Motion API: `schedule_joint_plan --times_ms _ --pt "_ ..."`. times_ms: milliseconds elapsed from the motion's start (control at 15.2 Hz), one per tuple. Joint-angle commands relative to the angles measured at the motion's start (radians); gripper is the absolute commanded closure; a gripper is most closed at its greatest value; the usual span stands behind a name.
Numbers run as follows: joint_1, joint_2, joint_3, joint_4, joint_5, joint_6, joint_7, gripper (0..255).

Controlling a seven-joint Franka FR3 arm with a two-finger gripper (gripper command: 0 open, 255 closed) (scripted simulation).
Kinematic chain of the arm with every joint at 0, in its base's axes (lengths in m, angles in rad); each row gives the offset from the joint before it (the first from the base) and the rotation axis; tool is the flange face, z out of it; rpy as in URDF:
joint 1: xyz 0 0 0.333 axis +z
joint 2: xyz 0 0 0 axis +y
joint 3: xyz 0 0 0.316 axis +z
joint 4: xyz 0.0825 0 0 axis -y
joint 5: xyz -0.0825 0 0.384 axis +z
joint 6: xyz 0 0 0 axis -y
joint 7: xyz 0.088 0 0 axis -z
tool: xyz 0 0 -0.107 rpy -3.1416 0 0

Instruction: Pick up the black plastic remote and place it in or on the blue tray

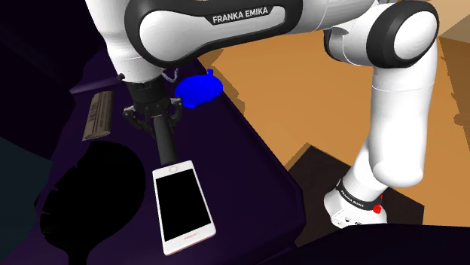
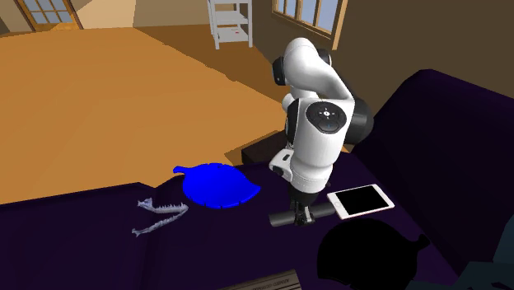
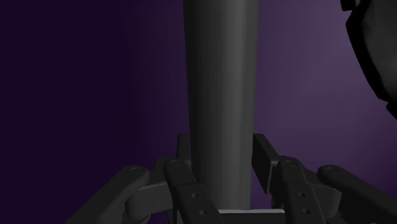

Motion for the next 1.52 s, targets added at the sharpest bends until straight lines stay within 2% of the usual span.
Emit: schedule_joint_plan --times_ms 0,462,1452 --pt "0.0 0.001 -0.001 -0.002 0.0 -0.003 0.0 255" --pt "0.0 0.001 -0.001 -0.002 0.0 -0.003 0.0 255" --pt "0.063 0.047 -0.001 0.273 -0.024 -0.231 -0.012 255"
